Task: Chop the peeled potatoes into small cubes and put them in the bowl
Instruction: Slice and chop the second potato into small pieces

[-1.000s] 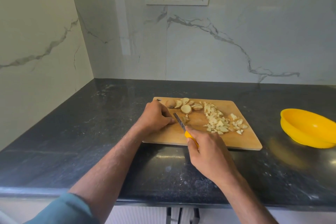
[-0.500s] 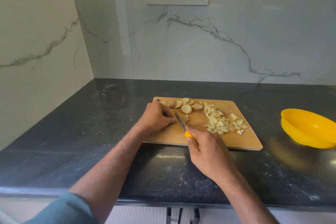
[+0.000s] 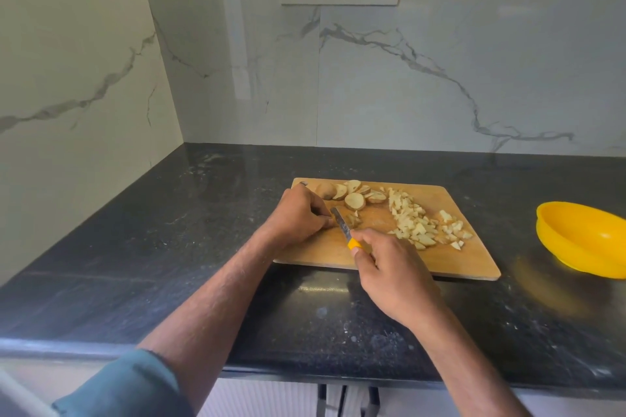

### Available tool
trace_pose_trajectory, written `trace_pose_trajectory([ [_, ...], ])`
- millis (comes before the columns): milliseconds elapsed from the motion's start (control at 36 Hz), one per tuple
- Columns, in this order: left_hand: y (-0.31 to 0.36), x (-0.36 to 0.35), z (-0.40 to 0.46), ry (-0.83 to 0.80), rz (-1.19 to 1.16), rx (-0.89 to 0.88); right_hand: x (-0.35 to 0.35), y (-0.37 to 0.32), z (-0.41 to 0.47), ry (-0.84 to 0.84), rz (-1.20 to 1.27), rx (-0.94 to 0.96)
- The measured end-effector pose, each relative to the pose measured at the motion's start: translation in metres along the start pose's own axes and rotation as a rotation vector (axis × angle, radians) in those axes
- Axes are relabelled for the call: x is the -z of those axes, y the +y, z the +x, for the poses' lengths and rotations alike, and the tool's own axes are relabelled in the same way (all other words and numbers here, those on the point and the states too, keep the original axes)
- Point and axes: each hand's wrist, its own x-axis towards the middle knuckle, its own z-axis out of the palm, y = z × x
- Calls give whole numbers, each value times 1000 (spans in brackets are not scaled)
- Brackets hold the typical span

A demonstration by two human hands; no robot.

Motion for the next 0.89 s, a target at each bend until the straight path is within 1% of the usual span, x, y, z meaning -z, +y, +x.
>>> trace_pose_trajectory([
  [194,-7,-3,4,12,-1,4,-3,-10,3,-25,-101,6],
  [361,-11,-7,5,33,-8,14,-7,-14,1,-2,-159,11],
  [556,-12,-11,6,62,5,32,2,-12,-3,-51,-138,22],
  [722,-11,-9,5,54,-22,27,7,-4,-14,-44,-103,27],
  [806,-11,-10,5,53,-30,28,15,2,-17,-36,-42,19],
  [889,-7,-10,4,25,-34,7,22,9,-19,-17,51,-30],
])
